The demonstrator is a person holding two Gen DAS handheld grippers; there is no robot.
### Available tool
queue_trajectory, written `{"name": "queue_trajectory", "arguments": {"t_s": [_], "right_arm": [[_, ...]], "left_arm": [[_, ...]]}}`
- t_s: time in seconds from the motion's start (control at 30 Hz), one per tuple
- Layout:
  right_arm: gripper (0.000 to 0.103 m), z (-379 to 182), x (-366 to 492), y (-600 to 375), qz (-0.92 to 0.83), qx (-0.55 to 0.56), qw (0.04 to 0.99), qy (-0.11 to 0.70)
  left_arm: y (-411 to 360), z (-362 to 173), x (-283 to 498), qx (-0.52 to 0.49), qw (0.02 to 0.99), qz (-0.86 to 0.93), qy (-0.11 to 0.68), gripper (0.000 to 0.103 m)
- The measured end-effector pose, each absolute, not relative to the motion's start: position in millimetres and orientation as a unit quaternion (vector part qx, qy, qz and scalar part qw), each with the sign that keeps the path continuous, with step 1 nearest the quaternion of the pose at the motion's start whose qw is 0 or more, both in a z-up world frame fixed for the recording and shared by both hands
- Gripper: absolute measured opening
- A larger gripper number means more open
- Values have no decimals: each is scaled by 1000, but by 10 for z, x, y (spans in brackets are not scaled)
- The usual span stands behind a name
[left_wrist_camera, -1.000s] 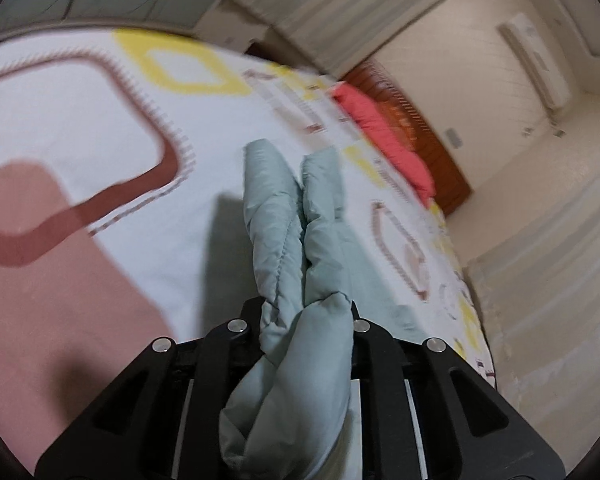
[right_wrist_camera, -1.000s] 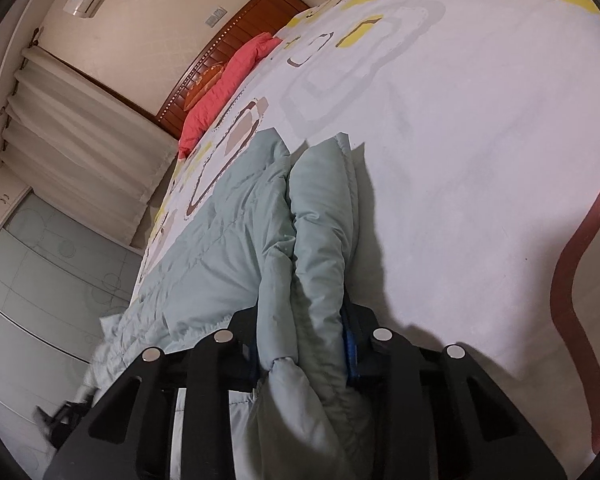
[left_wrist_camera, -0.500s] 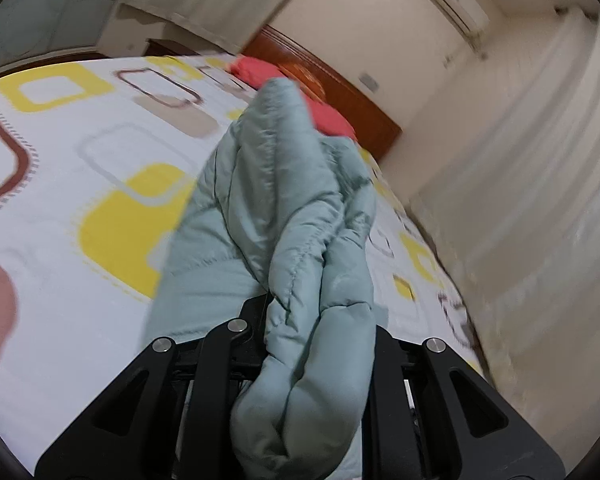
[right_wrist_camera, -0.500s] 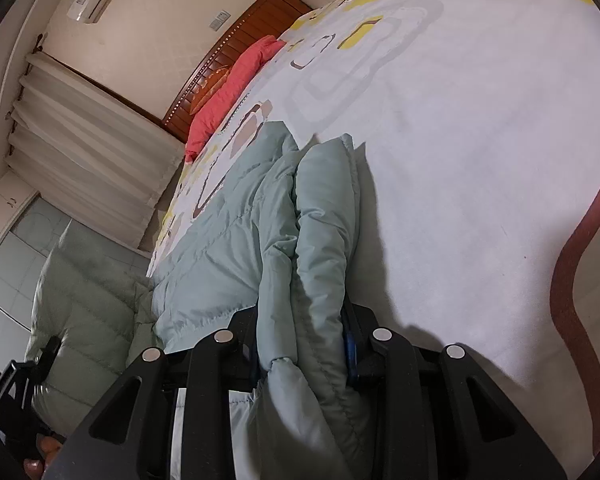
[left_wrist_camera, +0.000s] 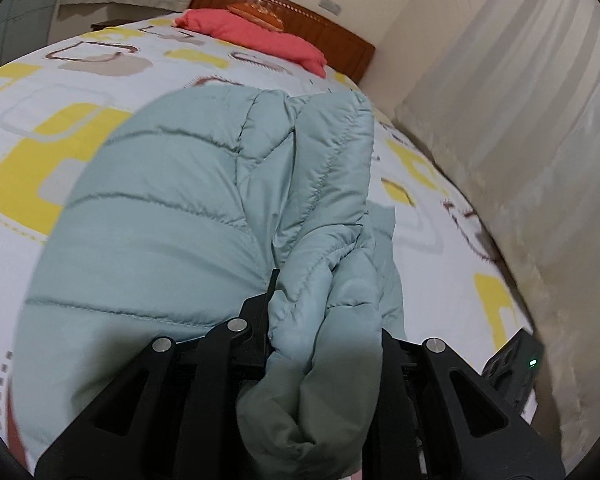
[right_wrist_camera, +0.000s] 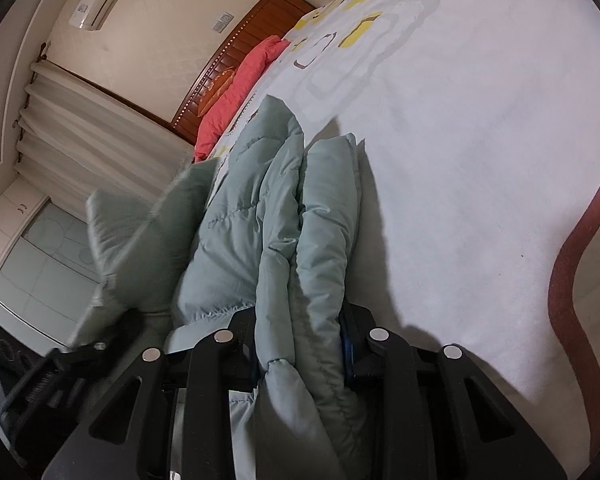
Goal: Fold large clothes
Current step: 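Lift the held edge with both grippers and fold it over the jacket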
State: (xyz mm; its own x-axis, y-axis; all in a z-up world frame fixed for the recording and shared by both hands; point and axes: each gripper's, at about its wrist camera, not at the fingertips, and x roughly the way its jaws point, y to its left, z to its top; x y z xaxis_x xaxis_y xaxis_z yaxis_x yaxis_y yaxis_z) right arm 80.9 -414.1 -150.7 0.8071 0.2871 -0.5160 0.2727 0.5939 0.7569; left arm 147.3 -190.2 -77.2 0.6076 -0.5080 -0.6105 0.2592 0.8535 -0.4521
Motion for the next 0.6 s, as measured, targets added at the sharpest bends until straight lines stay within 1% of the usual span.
{"name": "queue_trajectory", "arguments": {"t_s": [0.37,0.6], "right_arm": [[27,-1532,802,-4156,9,451,838,307],[27,-1506,804,-4120,7,448,840,306]], "left_arm": [[-2225,-1019,1477,-111,887,-223,389,15],[-2240,-1039,1488,-108,885,-225,393,15]]}}
